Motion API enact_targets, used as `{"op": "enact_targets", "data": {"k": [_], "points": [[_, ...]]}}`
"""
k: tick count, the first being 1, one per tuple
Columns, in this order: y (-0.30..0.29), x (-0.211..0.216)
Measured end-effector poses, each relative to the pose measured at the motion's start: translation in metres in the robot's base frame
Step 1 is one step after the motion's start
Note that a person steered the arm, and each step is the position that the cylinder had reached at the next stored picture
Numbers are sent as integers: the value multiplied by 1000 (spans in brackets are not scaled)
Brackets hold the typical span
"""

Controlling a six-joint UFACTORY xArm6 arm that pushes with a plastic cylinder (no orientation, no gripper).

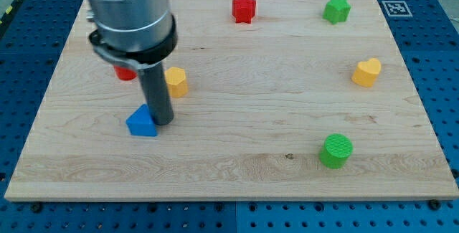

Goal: Place the blue triangle towards the bottom left side of the board

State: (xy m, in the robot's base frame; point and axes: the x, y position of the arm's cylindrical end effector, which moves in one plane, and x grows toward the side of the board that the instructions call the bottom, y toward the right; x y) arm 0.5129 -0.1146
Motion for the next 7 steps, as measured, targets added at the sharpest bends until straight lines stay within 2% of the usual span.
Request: {"op": "enact_targets", "data": {"k": [2,3,4,5,7], "points": [[-31,16],[-28,-1],[-51,-14],[-75,-10],[-63,34]]}}
